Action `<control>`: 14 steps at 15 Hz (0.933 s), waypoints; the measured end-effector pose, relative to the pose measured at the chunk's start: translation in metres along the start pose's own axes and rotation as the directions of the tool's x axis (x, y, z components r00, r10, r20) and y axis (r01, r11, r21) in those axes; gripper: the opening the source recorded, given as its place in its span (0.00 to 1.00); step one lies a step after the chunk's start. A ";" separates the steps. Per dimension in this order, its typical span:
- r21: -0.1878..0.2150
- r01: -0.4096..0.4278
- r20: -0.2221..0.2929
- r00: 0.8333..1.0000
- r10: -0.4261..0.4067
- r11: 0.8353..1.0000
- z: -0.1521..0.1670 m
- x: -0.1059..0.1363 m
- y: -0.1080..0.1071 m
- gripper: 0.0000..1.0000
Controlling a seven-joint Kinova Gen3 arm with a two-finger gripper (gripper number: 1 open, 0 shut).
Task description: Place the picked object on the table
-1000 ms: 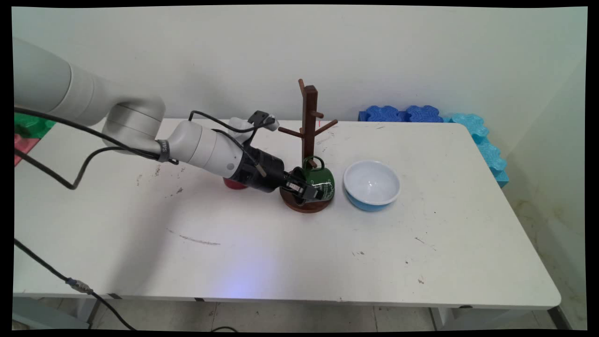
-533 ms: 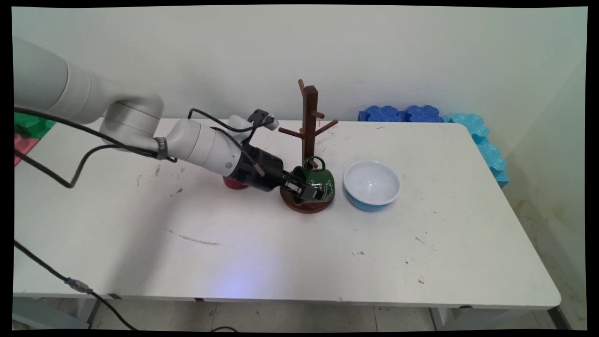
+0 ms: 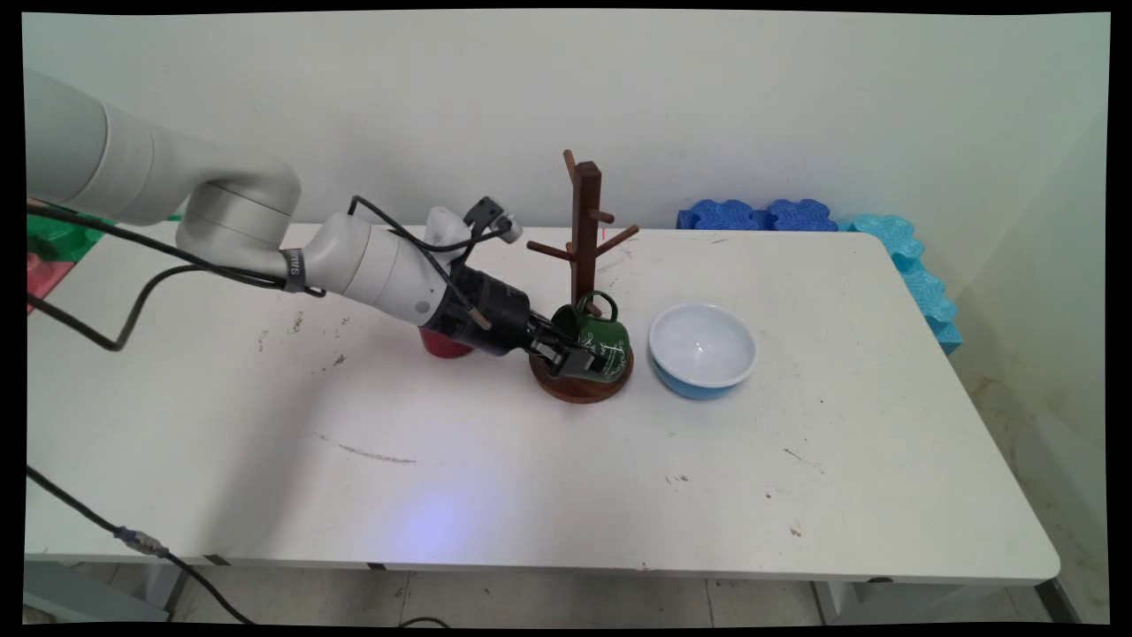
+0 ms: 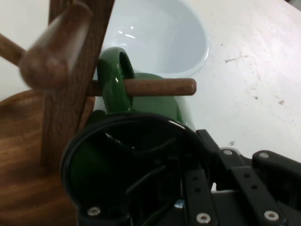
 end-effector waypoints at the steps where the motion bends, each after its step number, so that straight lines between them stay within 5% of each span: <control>1: -0.001 -0.017 0.001 1.000 0.017 1.000 -0.001 0.001 0.000 0.00; 14: -0.026 -0.158 0.004 0.987 0.158 0.987 -0.013 0.007 0.010 0.00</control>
